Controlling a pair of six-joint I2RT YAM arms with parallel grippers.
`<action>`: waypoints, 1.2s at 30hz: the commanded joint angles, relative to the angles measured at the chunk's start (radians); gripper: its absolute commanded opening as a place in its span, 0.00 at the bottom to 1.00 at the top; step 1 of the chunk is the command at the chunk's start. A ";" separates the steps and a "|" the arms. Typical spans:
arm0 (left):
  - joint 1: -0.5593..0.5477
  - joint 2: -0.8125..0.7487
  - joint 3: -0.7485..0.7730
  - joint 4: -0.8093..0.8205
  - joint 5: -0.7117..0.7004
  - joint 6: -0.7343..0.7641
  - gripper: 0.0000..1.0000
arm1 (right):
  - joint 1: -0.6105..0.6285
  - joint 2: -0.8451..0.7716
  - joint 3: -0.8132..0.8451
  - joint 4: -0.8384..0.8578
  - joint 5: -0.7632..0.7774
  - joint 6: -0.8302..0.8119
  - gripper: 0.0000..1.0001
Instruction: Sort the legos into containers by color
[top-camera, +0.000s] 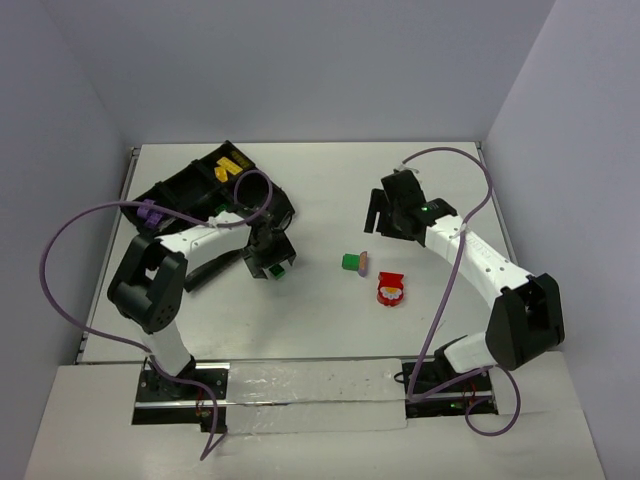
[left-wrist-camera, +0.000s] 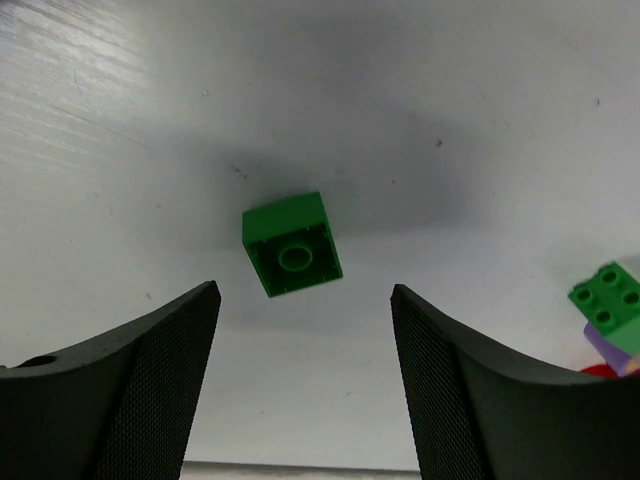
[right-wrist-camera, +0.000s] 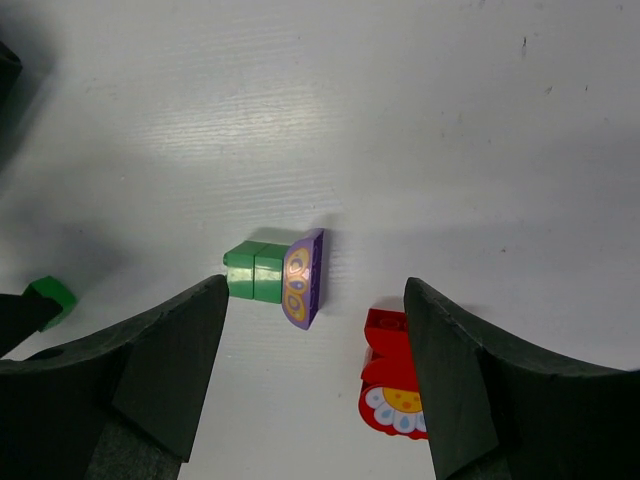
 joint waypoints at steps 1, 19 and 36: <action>-0.005 0.021 -0.004 0.061 -0.059 -0.054 0.76 | -0.006 -0.044 -0.013 -0.001 0.010 -0.021 0.79; -0.005 0.039 0.042 0.021 -0.153 0.017 0.04 | -0.008 -0.071 -0.045 -0.015 0.023 -0.042 0.79; 0.321 -0.065 0.227 -0.043 -0.381 0.292 0.00 | -0.005 -0.094 -0.056 -0.002 0.004 -0.020 0.78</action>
